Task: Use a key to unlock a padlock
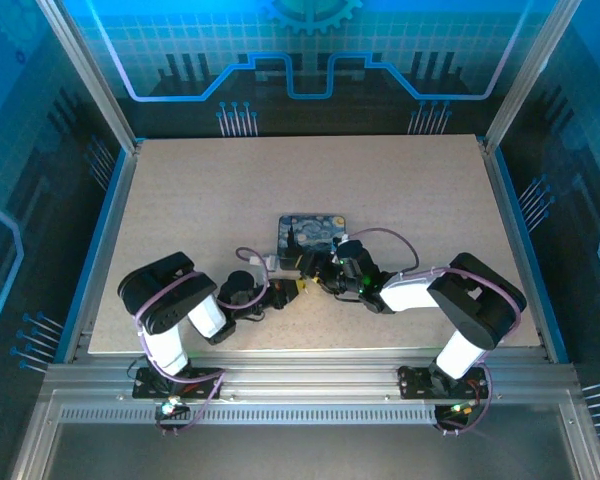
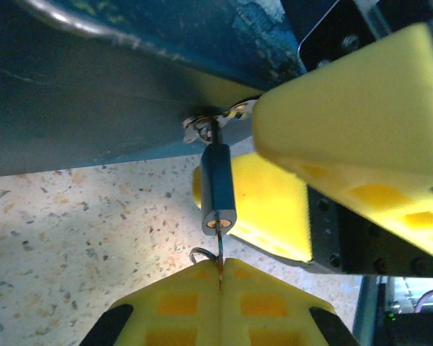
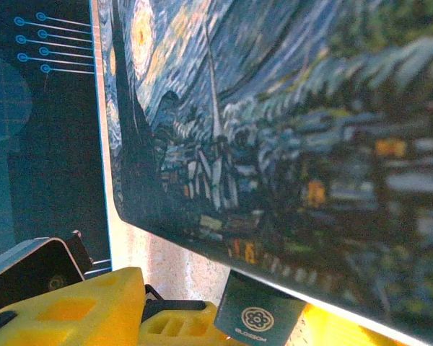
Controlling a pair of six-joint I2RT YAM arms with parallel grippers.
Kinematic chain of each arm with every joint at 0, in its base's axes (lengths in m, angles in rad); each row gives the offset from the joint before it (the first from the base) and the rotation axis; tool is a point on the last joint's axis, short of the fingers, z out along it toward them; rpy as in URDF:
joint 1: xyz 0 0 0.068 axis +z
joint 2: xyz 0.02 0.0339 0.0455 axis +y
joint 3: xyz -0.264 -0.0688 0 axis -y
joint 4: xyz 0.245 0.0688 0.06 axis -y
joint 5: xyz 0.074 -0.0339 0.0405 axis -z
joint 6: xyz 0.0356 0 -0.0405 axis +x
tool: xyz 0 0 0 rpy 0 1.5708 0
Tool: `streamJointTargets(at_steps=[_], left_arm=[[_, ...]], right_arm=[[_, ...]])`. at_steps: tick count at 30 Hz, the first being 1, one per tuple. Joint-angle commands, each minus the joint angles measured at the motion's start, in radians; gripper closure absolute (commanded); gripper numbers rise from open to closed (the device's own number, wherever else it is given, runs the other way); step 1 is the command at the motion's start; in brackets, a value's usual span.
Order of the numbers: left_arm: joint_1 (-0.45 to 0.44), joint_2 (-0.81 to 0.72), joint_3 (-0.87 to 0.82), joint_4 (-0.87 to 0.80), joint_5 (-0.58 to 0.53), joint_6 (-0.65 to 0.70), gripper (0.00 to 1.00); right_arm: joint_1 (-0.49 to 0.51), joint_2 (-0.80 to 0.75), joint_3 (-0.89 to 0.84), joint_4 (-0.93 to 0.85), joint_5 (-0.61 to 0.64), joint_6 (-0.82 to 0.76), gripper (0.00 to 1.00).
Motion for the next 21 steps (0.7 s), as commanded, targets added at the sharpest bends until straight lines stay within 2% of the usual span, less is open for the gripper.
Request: streamJointTargets(at_steps=[1,3,10,21], left_arm=[[-0.008,-0.041,0.002,0.041,0.009,-0.041,1.0],[-0.007,-0.046,0.002,0.041,0.015,-0.054,1.0],[-0.008,-0.022,-0.002,0.041,0.018,-0.043,1.0],[-0.008,0.032,-0.015,0.029,-0.031,0.03,1.0]], right_arm=[[0.02,0.031,-0.011,-0.039,-0.022,0.045,0.42],[0.02,0.031,-0.014,-0.034,-0.023,0.047,0.47],[0.02,0.015,-0.008,-0.061,-0.012,0.043,0.73],[0.024,-0.022,0.038,-0.245,0.026,-0.011,0.93]])
